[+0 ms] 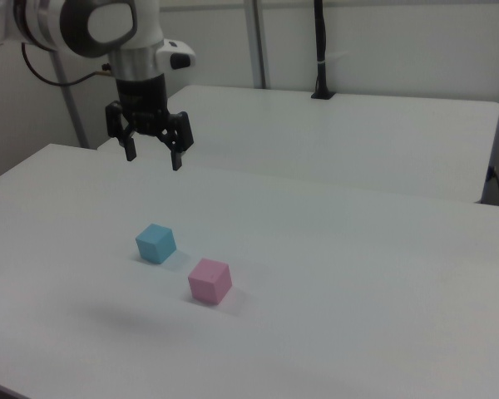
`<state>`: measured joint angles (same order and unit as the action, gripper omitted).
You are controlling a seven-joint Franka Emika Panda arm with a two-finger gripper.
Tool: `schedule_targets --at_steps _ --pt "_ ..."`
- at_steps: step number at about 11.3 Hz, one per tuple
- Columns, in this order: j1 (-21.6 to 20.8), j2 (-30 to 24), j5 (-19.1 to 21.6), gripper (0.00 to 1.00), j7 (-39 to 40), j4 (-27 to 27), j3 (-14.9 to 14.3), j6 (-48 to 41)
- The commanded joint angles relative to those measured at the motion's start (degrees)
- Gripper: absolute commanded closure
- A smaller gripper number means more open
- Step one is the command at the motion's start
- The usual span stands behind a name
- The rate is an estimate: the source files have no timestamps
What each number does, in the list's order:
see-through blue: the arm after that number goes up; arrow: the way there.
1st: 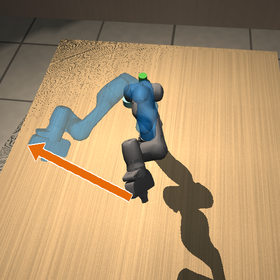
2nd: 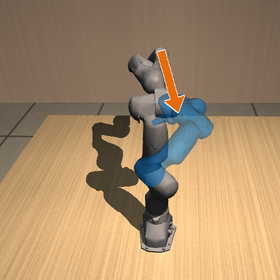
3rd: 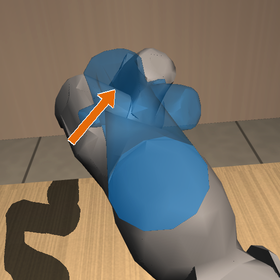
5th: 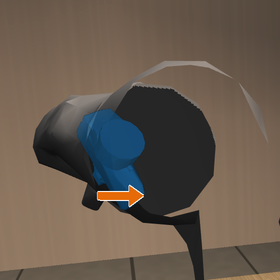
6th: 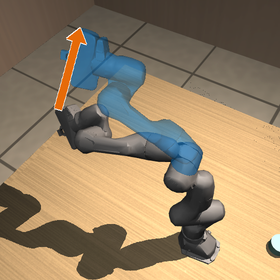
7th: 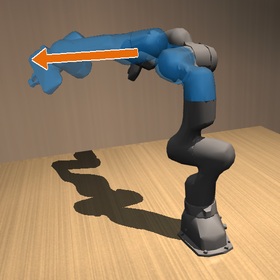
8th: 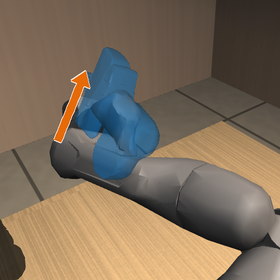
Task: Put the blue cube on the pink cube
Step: 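Lower the open gripper over the light-blue cube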
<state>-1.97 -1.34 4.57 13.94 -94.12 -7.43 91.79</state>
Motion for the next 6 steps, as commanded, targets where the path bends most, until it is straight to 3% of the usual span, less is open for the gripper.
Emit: schedule_targets --at_steps 1,3,6 --pt "-6.5 3.3 0.5 0.0 -7.9 -3.6 1.1 9.7" --pt "-9.7 7.8 -2.7 0.0 -10.9 -3.6 1.5 13.6" --pt "-13.1 13.2 -4.0 0.0 -16.2 -4.2 1.7 18.1"
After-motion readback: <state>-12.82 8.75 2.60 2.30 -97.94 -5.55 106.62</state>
